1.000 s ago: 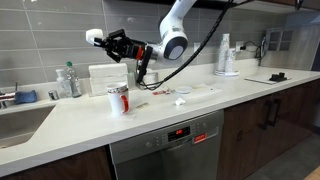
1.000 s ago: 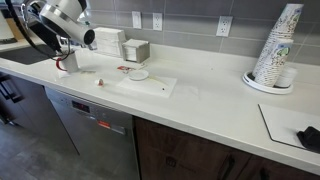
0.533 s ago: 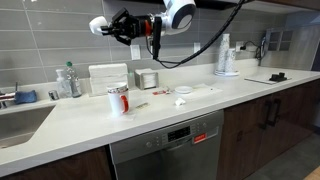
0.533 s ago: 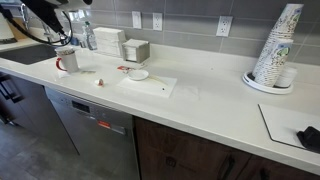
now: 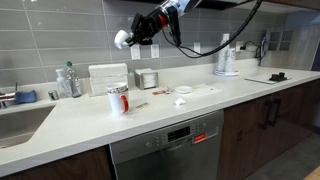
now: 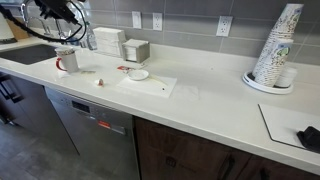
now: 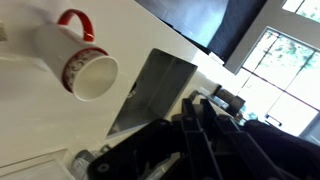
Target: Pick up the white tea cup, pour the contents of the white teacup into the paper cup on the left, put the white tea cup back on the kitchen paper
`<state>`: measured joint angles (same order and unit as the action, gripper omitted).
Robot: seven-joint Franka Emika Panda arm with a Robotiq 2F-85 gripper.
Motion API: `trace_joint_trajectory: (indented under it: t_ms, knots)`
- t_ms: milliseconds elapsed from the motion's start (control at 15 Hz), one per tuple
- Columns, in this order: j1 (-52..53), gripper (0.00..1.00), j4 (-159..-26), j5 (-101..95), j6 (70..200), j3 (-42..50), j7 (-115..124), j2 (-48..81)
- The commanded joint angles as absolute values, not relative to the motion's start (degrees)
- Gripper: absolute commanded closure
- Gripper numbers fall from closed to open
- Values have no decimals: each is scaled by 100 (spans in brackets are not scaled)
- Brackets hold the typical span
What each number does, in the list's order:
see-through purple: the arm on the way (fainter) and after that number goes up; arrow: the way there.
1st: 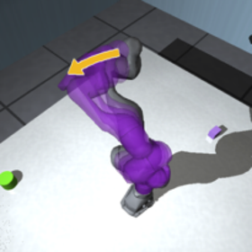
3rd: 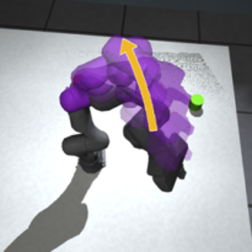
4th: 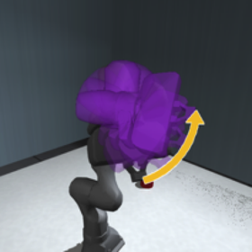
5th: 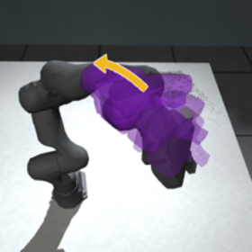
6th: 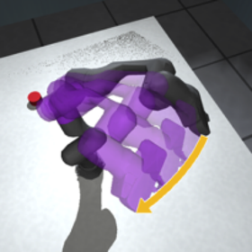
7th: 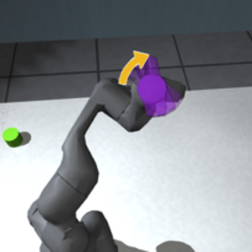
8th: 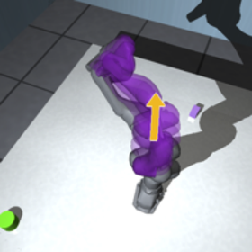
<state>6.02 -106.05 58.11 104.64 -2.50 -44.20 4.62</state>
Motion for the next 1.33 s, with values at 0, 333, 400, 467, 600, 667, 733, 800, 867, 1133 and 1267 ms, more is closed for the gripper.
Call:
trace_joint_trajectory:
  t_ms: [0, 333, 400, 467, 600, 667, 733, 800, 867, 1133, 1267]
  knots:
    - [449, 97, -10438, 4596, 10544, -210, -3908, 391]
    - [284, 97, -10281, 2964, 10861, -165, -3510, 351]
    - [266, 97, -10330, 2680, 11038, -164, -3402, 336]
    - [246, 97, -10417, 2409, 11265, -160, -3306, 301]
    - [198, 88, -10262, 2662, 11086, -209, -3461, 413]
    - [189, 88, -10263, 2579, 11121, -207, -3437, 413]
    - [187, 88, -10263, 2548, 11124, -207, -3427, 413]
    - [188, 88, -10263, 2539, 11125, -207, -3421, 413]
    - [187, 88, -10263, 2535, 11125, -207, -3417, 413]
    - [147, 97, -10586, 2120, 12257, -110, -2807, 517]
    - [76, 97, -10938, 1913, 12994, -62, -2462, 626]
